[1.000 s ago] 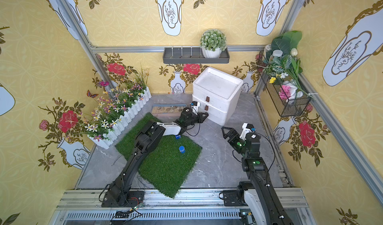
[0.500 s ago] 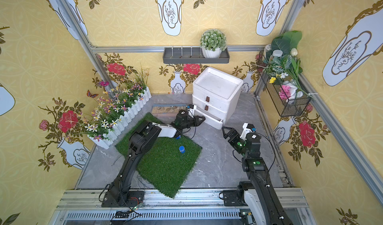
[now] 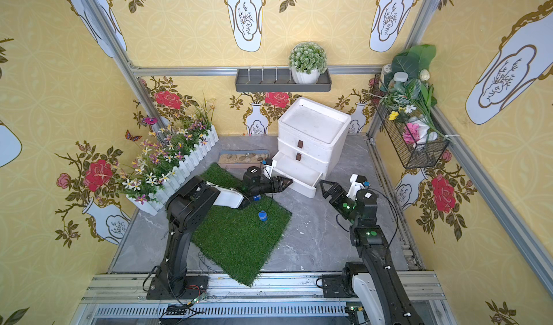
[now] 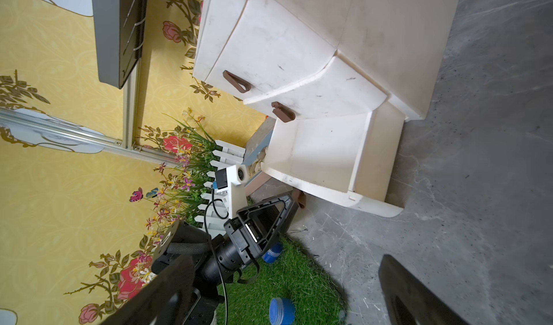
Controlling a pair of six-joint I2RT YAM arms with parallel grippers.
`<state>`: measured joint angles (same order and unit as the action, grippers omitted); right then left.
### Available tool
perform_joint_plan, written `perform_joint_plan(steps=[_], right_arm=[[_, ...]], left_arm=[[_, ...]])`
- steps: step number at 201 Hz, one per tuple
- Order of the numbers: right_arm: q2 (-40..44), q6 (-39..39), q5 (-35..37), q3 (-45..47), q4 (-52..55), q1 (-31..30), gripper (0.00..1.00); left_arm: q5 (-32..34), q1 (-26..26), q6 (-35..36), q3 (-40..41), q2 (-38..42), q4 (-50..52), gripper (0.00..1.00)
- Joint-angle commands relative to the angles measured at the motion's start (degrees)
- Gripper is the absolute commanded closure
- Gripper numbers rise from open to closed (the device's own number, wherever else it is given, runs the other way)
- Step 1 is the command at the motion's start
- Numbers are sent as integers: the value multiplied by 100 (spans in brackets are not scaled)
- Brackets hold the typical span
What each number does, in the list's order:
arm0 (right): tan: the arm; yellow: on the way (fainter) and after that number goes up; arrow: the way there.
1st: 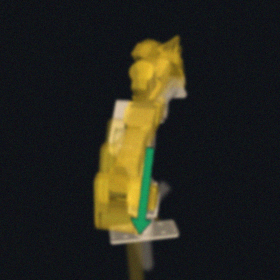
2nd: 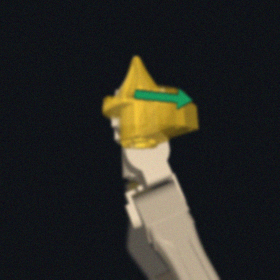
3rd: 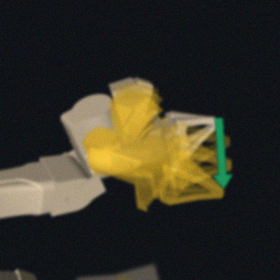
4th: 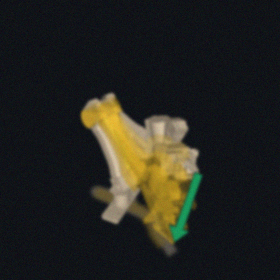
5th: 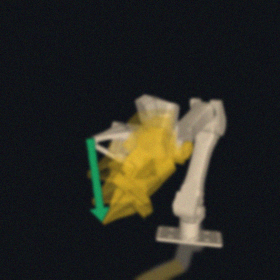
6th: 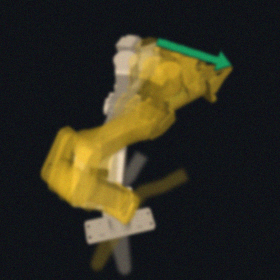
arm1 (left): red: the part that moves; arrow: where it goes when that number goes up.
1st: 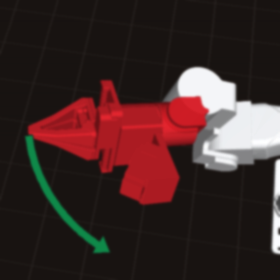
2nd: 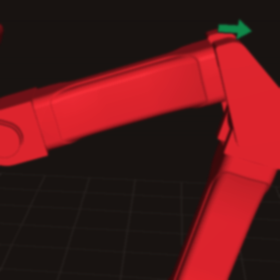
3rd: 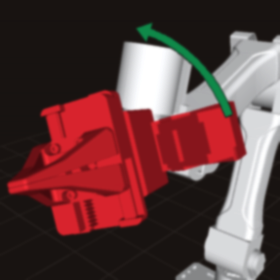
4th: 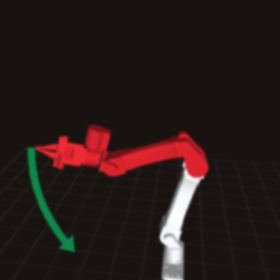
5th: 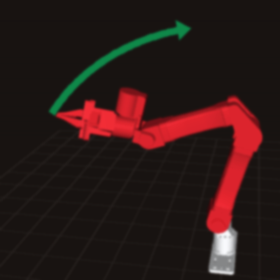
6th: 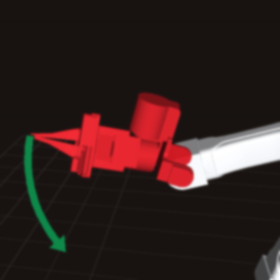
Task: Put the paint cans in the drawer according to color
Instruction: Open the drawer in the storage box, then pick up the paint can at the center of the board.
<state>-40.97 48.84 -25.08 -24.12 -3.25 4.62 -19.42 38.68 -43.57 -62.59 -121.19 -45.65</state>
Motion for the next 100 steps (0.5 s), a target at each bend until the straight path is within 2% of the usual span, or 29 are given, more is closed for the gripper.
perform_joint_plan(steps=[1, 24, 52, 73, 100], right_arm=[[-71, -120, -435, -181, -401, -120, 3], [-288, -56, -655, -315, -520, -409, 3], [-1003, 195, -977, -497, -708, -967, 5], [-1571, -57, -696, -790, -283, -1656, 6], [-2372, -1012, 159, -1646, 1225, -2682, 7]], left_arm=[[125, 0, 653, 271, 542, 100, 25], [615, 0, 1321, 947, 1477, 525, 23], [1601, 0, 1755, 2217, 2703, 708, 20], [2163, 0, 1974, 3082, 3604, 739, 15], [2981, -17, 1950, 3780, 4643, 1136, 7]])
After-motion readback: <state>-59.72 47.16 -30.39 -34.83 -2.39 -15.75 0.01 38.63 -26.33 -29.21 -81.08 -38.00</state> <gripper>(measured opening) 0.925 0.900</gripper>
